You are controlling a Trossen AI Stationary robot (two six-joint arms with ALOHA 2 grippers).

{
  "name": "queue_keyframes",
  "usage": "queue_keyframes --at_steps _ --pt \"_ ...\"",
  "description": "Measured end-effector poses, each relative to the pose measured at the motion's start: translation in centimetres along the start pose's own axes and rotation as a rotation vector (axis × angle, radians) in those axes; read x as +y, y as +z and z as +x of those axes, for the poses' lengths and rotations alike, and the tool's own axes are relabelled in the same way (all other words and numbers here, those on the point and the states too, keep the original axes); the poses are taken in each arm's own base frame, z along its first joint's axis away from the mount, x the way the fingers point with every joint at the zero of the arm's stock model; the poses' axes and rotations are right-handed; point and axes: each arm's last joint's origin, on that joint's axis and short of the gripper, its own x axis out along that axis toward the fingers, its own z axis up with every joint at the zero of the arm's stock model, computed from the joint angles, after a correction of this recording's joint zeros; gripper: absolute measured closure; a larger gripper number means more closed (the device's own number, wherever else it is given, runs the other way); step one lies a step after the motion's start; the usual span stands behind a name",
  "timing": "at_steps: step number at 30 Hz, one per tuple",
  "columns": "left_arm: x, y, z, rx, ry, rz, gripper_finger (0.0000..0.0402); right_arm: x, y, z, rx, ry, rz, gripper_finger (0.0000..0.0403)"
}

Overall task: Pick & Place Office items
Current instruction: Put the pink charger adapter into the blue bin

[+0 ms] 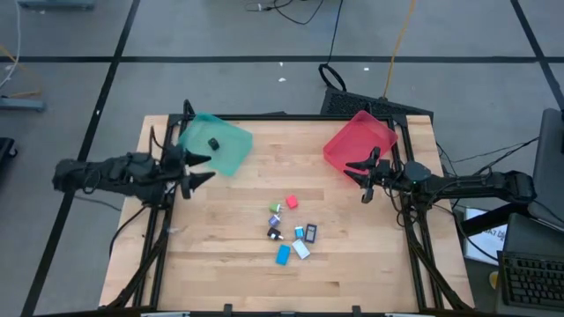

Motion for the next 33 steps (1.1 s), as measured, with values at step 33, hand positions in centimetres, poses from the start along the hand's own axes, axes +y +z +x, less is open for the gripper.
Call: queue_keyframes --at_steps 33 --pt "2.5 -7.2 0.1 -0.114 -0.133 0.280 0.0074 0.3 -0.1 0.0 0.013 0.091 0.107 0.0303"
